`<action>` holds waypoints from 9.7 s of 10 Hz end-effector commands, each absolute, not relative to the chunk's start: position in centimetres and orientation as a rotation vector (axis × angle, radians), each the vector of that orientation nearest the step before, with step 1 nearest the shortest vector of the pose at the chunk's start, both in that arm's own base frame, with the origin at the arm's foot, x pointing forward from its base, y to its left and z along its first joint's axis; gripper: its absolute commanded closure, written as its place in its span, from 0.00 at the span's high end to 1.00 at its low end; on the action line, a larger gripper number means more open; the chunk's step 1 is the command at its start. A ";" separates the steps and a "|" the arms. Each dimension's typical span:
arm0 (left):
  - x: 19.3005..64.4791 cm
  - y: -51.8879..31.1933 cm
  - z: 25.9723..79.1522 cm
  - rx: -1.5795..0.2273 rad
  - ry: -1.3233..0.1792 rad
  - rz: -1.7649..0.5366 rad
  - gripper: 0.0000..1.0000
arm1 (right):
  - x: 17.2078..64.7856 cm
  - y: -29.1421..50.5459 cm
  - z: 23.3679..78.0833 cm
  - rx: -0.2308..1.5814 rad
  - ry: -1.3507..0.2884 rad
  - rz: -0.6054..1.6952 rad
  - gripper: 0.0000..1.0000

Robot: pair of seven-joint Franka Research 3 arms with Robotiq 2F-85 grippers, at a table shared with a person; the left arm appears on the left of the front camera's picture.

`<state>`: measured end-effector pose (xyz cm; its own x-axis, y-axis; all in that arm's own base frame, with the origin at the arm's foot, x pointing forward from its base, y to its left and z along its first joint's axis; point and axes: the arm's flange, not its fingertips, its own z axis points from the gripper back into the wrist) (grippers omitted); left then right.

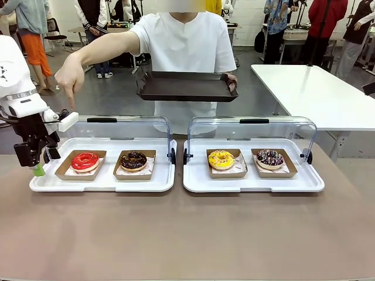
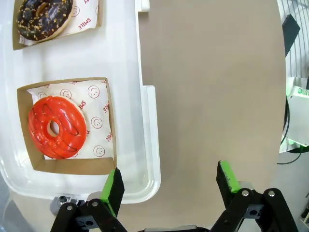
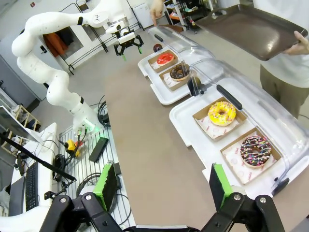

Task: Provide the desired donut to the person.
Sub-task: Pick up and lift the Paper togo box containing the Donut pointed at by the person, then place the picked Paper togo box onto the Handle tray extended by the person.

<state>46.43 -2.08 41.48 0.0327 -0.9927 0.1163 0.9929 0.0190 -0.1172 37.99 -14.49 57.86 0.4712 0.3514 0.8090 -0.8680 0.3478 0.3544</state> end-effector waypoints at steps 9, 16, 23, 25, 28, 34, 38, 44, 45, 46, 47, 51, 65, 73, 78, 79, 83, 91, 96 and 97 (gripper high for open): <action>47.0 -2.8 37.2 0.060 -0.094 -1.582 1.00 | 38.0 -14.5 57.8 0.887 -0.696 0.878 1.00; 50.0 -0.7 33.9 0.006 -0.124 -1.547 1.00 | 38.0 -14.5 57.8 0.887 -0.696 0.878 1.00; 50.5 -0.6 32.9 -0.001 -0.121 -1.553 1.00 | 38.0 -14.5 57.8 0.887 -0.696 0.878 1.00; 50.5 -0.7 32.6 -0.005 -0.121 -1.558 1.00 | 38.0 -14.5 57.8 0.887 -0.696 0.878 1.00; 50.8 -0.8 32.3 -0.005 -0.124 -1.554 1.00 | 38.0 -14.5 57.8 0.887 -0.696 0.878 1.00; 50.7 -0.8 32.5 0.000 -0.127 -1.573 0.00 | 38.0 -14.5 57.8 0.887 -0.696 0.878 1.00; 50.8 -0.7 32.6 -0.006 -0.119 -1.569 0.00 | 38.0 -14.5 57.8 0.887 -0.696 0.878 1.00; 47.4 -1.0 37.1 0.022 -0.069 -1.624 0.00 | 38.0 -14.5 57.8 0.887 -0.696 0.878 1.00; 44.9 -1.2 40.1 0.037 -0.025 -1.602 0.00 | 38.0 -14.5 57.8 0.887 -0.696 0.878 1.00; 42.2 -1.2 42.9 0.062 0.003 -1.578 0.00 | 38.0 -14.5 57.8 0.887 -0.696 0.878 1.00; 39.8 -1.1 45.2 0.037 0.028 -1.561 0.00 | 38.0 -14.5 57.8 0.887 -0.696 0.878 1.00; 35.0 -2.5 56.1 0.053 -0.008 -1.572 0.00 | 38.0 -14.5 57.8 0.887 -0.696 0.878 1.00; 34.7 -5.9 63.2 0.062 -0.044 -1.621 0.00 | 38.0 -14.5 57.8 0.887 -0.696 0.878 1.00; 34.7 -6.6 64.2 0.051 -0.086 -1.633 0.01 | 38.0 -14.5 57.8 0.887 -0.696 0.878 1.00; 37.8 -16.6 70.3 0.193 -0.126 -1.765 0.01 | 38.0 -14.5 57.8 0.887 -0.696 0.878 1.00; 40.1 -18.5 70.1 0.183 -0.119 -1.808 0.01 | 38.0 -14.5 57.8 0.887 -0.696 0.878 1.00; 47.0 -22.1 68.4 0.135 -0.224 -1.865 0.01 | 38.0 -14.5 57.8 0.887 -0.696 0.878 1.00; 55.7 -22.2 60.9 -0.015 -0.175 -1.769 0.01 | 38.0 -14.5 57.8 0.887 -0.696 0.878 1.00; 56.9 -22.4 59.0 -0.033 -0.158 -1.742 0.01 | 38.0 -14.5 57.8 0.887 -0.696 0.878 1.00; 56.8 -22.4 58.6 -0.033 -0.156 -1.738 0.01 | 38.0 -14.5 57.8 0.887 -0.696 0.878 1.00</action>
<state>56.42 -22.19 58.43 -0.1960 -0.9745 0.1091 0.9791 -0.1885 0.0758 38.01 -14.51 57.86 0.4713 0.3515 0.8089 -0.8679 0.3480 0.3545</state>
